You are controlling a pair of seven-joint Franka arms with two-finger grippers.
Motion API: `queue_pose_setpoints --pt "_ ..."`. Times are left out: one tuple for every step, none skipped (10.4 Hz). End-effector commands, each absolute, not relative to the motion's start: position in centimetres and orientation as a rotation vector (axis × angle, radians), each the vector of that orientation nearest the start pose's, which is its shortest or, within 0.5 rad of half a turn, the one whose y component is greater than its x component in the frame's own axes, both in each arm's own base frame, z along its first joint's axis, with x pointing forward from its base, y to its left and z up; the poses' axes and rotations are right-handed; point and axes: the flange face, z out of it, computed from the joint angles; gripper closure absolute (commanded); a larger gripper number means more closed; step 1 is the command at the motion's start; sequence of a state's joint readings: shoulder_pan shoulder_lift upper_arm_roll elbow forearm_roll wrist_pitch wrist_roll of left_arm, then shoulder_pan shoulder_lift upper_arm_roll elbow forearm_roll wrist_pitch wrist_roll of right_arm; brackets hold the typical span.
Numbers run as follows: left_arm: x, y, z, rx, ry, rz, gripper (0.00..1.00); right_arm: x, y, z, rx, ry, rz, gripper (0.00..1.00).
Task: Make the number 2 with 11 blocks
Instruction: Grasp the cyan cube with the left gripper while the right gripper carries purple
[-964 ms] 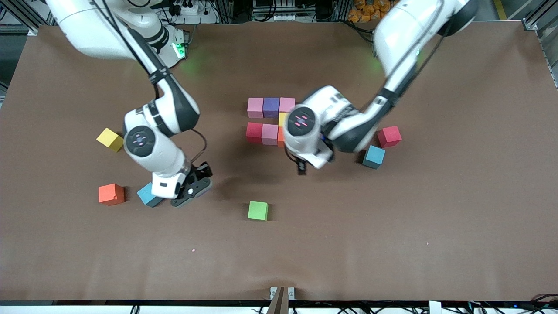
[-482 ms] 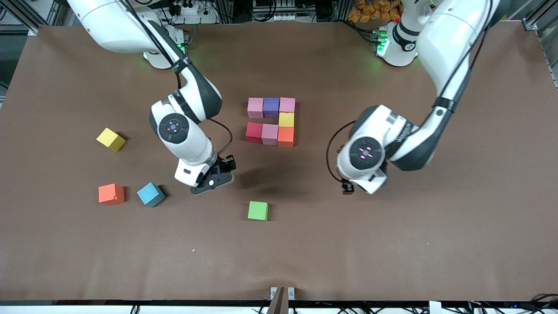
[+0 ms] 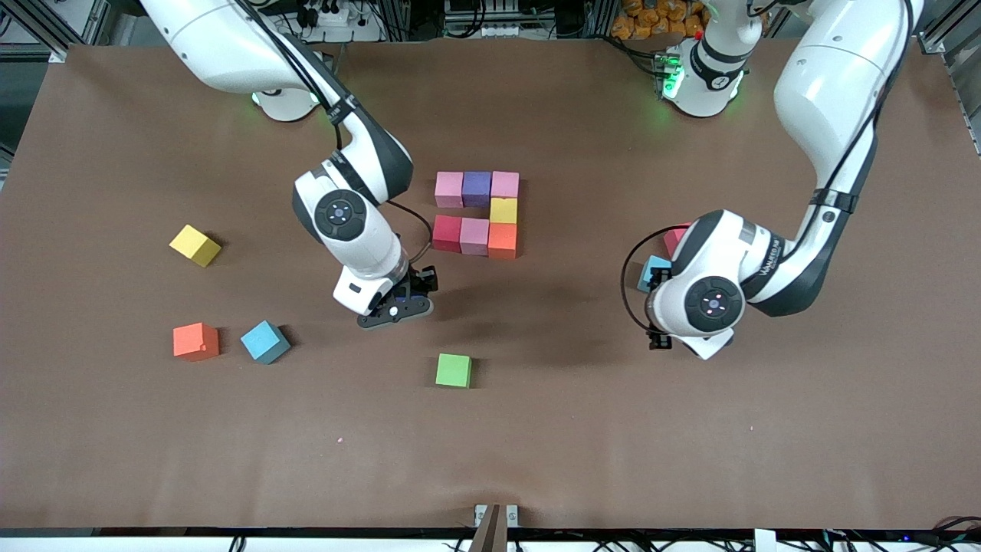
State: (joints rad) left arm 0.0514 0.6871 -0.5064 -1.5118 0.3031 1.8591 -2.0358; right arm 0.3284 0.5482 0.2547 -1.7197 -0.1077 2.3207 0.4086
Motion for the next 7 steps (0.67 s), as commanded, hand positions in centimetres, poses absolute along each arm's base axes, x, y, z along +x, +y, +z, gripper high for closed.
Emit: queue_pose_setpoints --pt "61.2 -20.5 28.9 -2.171 -1.981 0.131 0.00 57.0 36.4 27.1 -3.081 -0.224 -0.067 0.77" --pt "61.4 -19.5 28.9 -2.207 -1.943 0.129 0.00 56.7 36.7 26.4 -3.086 -0.179 -0.052 0.78" --pt "61.5 -19.1 28.8 -2.244 -1.898 0.133 0.00 56.2 37.4 25.2 -3.089 -0.136 -0.033 0.78" --pt "61.8 -17.9 28.6 -2.311 -1.816 0.143 0.00 55.3 38.4 24.2 -3.093 -0.112 -0.018 0.79" --pt "61.8 -17.4 28.6 -2.390 -1.713 0.160 0.00 54.5 39.3 23.7 -3.101 -0.136 -0.010 0.79" --pt "61.6 -17.5 28.3 -2.451 -1.623 0.177 0.00 53.6 39.9 22.8 -3.107 -0.140 0.006 0.79" --pt "61.6 -17.5 28.3 -2.499 -1.551 0.187 0.00 52.6 40.8 21.8 -3.102 -0.144 -0.002 0.79"
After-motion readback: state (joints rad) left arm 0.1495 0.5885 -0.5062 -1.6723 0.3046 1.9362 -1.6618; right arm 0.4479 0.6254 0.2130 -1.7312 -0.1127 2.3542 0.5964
